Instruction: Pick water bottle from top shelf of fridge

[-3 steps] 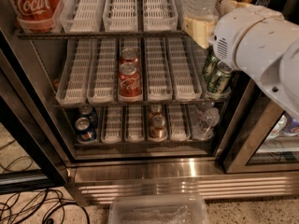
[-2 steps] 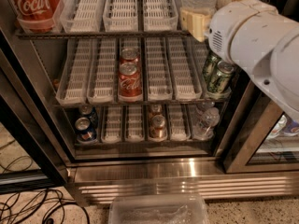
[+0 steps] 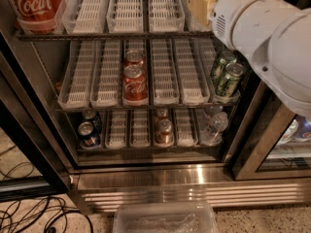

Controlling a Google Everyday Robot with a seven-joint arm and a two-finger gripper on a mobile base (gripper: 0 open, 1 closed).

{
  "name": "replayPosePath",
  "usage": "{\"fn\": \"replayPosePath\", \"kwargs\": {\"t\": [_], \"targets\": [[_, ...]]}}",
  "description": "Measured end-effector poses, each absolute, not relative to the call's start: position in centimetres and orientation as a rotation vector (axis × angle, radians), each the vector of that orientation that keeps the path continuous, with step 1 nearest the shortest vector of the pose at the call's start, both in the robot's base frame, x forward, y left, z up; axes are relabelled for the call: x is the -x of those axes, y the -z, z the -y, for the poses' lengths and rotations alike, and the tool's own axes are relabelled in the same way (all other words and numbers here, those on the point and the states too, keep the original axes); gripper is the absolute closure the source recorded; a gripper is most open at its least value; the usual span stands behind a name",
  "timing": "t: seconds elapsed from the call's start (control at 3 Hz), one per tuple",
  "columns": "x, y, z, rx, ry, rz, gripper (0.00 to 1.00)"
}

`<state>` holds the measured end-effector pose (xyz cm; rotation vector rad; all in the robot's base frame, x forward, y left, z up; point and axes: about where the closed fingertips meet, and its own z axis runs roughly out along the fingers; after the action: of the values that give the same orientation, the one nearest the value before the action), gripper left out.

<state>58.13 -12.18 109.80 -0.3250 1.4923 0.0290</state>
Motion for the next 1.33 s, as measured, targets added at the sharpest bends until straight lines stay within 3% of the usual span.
{"fn": "replayPosePath", "kwargs": {"t": [1.33], "targets": [[-59.9,-108.6,14.3,0.271,0.022,-1.506,0.35]]}}
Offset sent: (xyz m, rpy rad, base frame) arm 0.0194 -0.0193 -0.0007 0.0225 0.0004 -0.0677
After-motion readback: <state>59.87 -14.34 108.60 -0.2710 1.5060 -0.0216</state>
